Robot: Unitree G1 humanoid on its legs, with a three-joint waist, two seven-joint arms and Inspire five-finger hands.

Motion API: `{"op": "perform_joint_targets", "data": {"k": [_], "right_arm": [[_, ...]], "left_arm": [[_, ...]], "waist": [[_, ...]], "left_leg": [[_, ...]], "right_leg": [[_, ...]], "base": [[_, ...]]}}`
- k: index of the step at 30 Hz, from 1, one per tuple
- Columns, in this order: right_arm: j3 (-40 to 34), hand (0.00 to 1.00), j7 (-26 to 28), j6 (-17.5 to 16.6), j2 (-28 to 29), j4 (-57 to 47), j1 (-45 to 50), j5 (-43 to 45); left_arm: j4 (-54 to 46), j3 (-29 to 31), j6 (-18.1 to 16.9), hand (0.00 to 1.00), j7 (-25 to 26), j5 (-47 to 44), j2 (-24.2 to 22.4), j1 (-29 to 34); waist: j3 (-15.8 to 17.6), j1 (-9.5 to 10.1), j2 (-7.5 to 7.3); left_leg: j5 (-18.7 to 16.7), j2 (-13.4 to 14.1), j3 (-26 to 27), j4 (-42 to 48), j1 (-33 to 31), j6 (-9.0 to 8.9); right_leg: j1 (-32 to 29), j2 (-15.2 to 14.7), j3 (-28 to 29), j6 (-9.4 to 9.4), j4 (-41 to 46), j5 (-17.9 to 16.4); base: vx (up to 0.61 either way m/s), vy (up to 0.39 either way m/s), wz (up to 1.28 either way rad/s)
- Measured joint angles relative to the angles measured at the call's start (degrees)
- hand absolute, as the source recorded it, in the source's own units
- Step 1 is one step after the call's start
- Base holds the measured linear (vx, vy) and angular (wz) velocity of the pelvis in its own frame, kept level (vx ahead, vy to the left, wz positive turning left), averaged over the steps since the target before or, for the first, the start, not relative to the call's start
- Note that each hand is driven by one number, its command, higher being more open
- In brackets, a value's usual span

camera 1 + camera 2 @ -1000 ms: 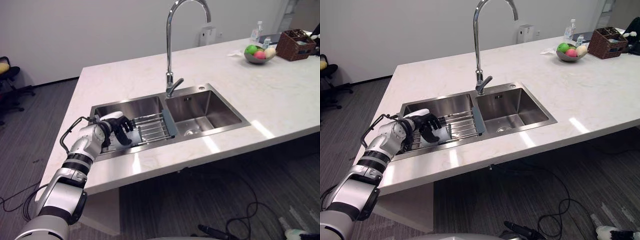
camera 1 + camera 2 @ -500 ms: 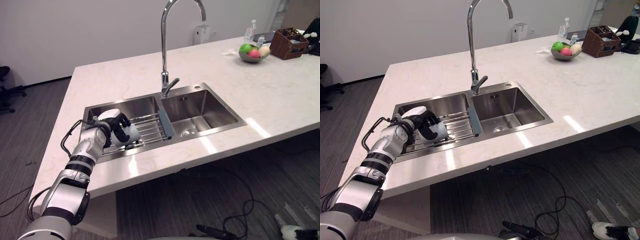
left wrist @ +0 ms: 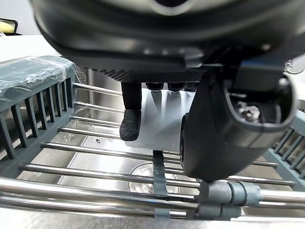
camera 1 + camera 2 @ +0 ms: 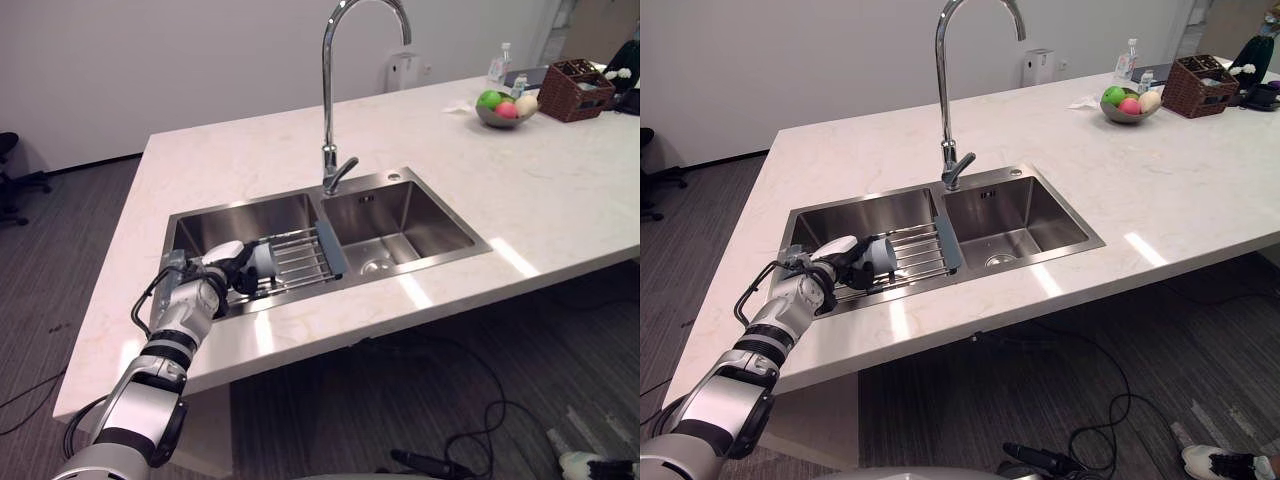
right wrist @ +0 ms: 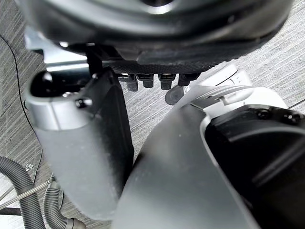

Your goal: Walk over to the sink, pick up the cup, carry it to the dishwasher, place the cup inside the dishwasher, then close the dishwasher door

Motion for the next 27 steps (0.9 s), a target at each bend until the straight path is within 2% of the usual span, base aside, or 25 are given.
{"op": "perform_joint_targets", "data": {"k": [8, 16, 22, 24, 27], "right_arm": [[0.18, 1.0, 0.17, 0.38, 0.11, 0.0, -0.07, -0.01], [0.41, 1.0, 0.35, 0.52, 0.12, -0.03, -0.27, -0.05], [-0.91, 1.0, 0.85, 0.1, 0.64, -0.01, -0.2, 0.02], [-1.85, 1.0, 0.85, -0.2, 1.37, 0.01, -0.19, 0.07], [-1.94, 1.0, 0.85, -0.52, 1.46, 0.02, -0.16, 0.15]], "left_arm": [[0.11, -0.23, 0.17, 1.0, -1.44, -0.67, 0.42, -0.54], [-1.61, -2.75, -0.23, 1.0, -4.41, -3.89, 3.26, -1.34], [-8.21, -3.86, -0.54, 1.0, -10.42, -7.45, 7.39, -1.44], [-11.58, -3.9, -0.75, 1.0, -12.67, -7.98, 8.65, -1.46], [-13.69, -4.24, -1.31, 1.0, -14.21, -7.98, 9.24, -1.79]], "waist": [[-0.14, -0.15, -0.32], [-0.14, -0.61, -0.32], [-0.08, -0.56, -0.35], [0.3, -0.45, -0.92], [0.36, -0.45, -0.95]], "left_leg": [[-0.01, 0.0, 0.01, -0.01, 0.02, -0.01], [-0.13, 0.0, 0.02, -0.09, -0.14, -0.15], [-0.01, -0.04, -0.18, -0.32, -0.81, 0.02], [0.0, -0.07, -0.43, -0.41, -0.89, 0.04], [-0.02, -0.28, -1.68, -0.46, -1.18, 0.08]], "right_leg": [[0.0, 0.0, 0.0, 0.08, 0.0, -0.11], [-0.19, 0.01, 0.01, 0.04, -0.01, -0.21], [-0.81, -0.02, -0.55, -0.09, 0.03, -0.08], [-0.8, -0.07, -1.63, -0.09, 0.29, -0.05], [-0.6, -0.35, -3.52, -0.08, 0.35, -0.04]], "base": [[0.0, 0.0, 0.0], [0.0, 0.0, 0.0], [0.0, 0.0, 0.01], [0.0, -0.007, 0.04], [0.01, -0.023, 0.1]]}}
